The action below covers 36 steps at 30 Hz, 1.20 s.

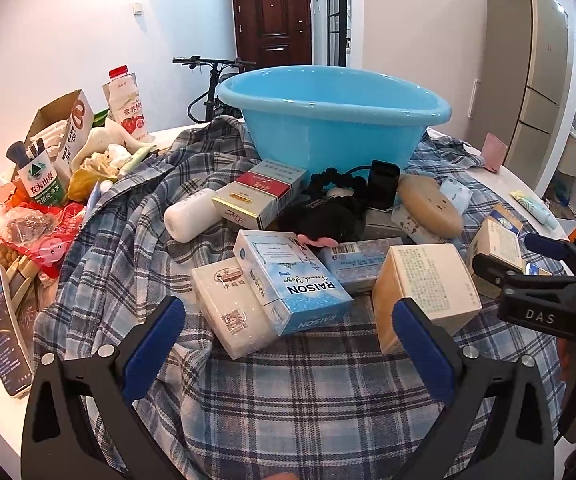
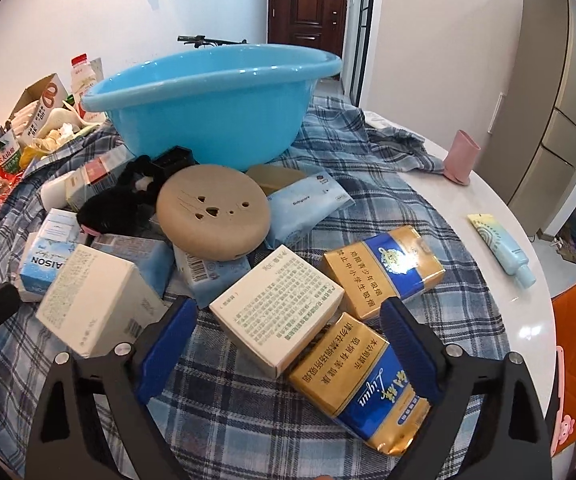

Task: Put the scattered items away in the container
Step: 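Grasp the cream box with green print using the right tool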

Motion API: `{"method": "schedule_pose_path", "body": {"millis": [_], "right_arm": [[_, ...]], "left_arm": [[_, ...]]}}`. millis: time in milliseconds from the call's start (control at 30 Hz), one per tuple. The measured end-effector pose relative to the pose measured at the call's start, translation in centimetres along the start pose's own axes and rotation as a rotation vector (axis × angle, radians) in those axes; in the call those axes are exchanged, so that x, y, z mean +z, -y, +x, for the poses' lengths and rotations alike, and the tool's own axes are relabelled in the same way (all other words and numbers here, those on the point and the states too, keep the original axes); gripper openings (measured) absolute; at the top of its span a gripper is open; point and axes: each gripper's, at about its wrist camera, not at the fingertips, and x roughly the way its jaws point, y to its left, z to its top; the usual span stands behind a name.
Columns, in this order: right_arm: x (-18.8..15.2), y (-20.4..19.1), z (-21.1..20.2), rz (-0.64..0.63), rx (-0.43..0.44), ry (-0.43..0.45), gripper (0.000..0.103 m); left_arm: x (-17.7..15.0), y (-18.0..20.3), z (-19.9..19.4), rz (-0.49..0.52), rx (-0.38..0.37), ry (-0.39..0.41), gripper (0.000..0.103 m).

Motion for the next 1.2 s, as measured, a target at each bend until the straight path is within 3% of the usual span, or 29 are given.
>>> {"method": "schedule_pose_path", "body": {"millis": [67,200,700,1200], "right_arm": [[0.0,-0.1,0.3,-0.001,-0.001,-0.008,0.086],[-0.1,0.1,0.9,0.003,0.009,-0.023,0.067],[-0.4,1.2,-2.7,0.018,0.04,0.078,0.067],[-1.6,3.5,-5.7,0.021,0.059,0.134,0.067]], "left_arm": [[0.1,0.1,0.1,0.003,-0.005,-0.001,0.103],[0.1,0.4,0.0,0.009,-0.005,0.003,0.103],[0.5,2.9,-0.3,0.022,-0.076,0.012,0.103],[0.4,7.4,1.9,0.059,-0.055,-0.056,0.103]]}}
